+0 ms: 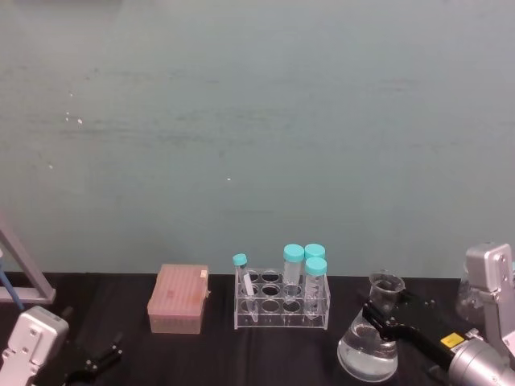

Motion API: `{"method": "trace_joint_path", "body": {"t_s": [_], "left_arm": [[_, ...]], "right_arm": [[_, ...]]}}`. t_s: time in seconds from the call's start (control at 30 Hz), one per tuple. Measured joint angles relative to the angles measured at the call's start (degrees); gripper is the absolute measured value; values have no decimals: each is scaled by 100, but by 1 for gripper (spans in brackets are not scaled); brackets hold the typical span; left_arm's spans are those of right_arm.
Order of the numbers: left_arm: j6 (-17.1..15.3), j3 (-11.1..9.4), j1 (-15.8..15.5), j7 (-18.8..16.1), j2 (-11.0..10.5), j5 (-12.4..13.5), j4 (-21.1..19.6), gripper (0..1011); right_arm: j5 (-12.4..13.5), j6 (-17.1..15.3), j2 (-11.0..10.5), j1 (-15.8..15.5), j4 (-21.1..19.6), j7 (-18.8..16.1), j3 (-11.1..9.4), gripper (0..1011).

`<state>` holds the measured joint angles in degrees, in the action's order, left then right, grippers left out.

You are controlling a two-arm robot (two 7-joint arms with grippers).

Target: Pick up the beaker with the right gripper, shake it three times, and then put it down.

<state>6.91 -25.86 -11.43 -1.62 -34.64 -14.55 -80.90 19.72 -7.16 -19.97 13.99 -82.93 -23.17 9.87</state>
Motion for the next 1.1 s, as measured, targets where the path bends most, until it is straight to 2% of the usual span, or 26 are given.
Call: {"method": "trace_joint_path", "body": {"t_s": [0.5,0.6,0.63,0.7,0.73,0.8,0.83,0.97,1.1], "left_arm": [[0,0,0,0,0,0,0,1000],[0,0,0,0,0,0,0,1000],[0,0,0,0,0,0,0,1000],[0,0,0,0,0,0,0,1000],[0,0,0,0,0,0,0,1000],[0,0,0,0,0,0,0,1000],[0,0,0,0,0,0,0,1000],[0,0,0,0,0,0,0,1000],[0,0,0,0,0,0,0,1000]], "right_arm": [[1,0,0,0,0,-4,-1,457],[532,-362,141,-13,-43,-83,-184,457],[965,-730,286,-22,-90,-119,-368,457],[1377,-1116,422,-26,-128,-121,-542,457],[1796,-1537,585,-27,-156,-87,-743,457],[2240,-2006,759,-22,-172,17,-966,457],[2632,-2418,921,-12,-177,156,-1162,457],[3224,-3031,1184,15,-176,495,-1492,457],[3478,-3263,1266,10,-174,694,-1609,457]]}}
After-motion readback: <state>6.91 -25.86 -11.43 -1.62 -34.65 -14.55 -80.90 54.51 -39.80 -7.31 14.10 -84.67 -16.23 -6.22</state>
